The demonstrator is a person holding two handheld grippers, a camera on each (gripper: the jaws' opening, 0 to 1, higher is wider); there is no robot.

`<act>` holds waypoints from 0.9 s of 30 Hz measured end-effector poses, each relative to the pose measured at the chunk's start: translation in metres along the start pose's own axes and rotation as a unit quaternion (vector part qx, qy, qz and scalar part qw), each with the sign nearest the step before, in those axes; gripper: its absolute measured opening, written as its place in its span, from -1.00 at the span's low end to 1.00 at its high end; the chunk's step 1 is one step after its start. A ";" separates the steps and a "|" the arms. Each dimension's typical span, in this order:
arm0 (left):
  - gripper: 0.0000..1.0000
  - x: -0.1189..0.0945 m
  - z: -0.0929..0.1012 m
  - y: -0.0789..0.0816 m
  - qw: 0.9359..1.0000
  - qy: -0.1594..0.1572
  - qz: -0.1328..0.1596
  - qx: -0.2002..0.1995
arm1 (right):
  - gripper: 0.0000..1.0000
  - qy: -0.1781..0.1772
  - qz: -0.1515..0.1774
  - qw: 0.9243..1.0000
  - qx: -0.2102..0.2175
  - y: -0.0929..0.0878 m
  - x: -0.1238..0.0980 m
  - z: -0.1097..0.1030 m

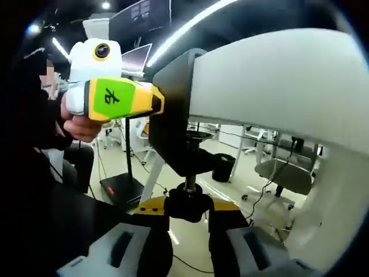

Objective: Clamp the fixed fixture on the desktop, loosen the retaining clip, secure it to the edge of the desk, and tighten the retaining clip.

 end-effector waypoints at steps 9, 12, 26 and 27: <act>-0.99 -0.001 -0.002 -0.002 1.000 -0.003 0.001 -0.002 | -0.38 -0.078 0.010 0.997 -0.006 0.006 -0.009 0.003; -0.99 -0.002 -0.002 -0.003 1.000 -0.006 0.010 -0.005 | -0.21 -0.140 0.001 0.990 0.001 0.008 -0.018 -0.003; -0.99 -0.003 -0.001 -0.002 0.999 -0.017 0.037 -0.009 | -0.10 -0.369 -0.026 0.920 0.132 0.000 -0.008 -0.011; -0.99 -0.002 -0.001 -0.002 0.999 -0.017 0.033 -0.004 | -0.14 -0.371 -0.019 0.919 0.132 0.002 -0.006 -0.011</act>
Point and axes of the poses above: the point that each gripper's makers call its tool centre point, and the gripper's own axes: x roughly forward along the fingers, z roughly to its right, y roughly out of its top, the point moved 5 cm from there along -x, roughly backward along the fingers
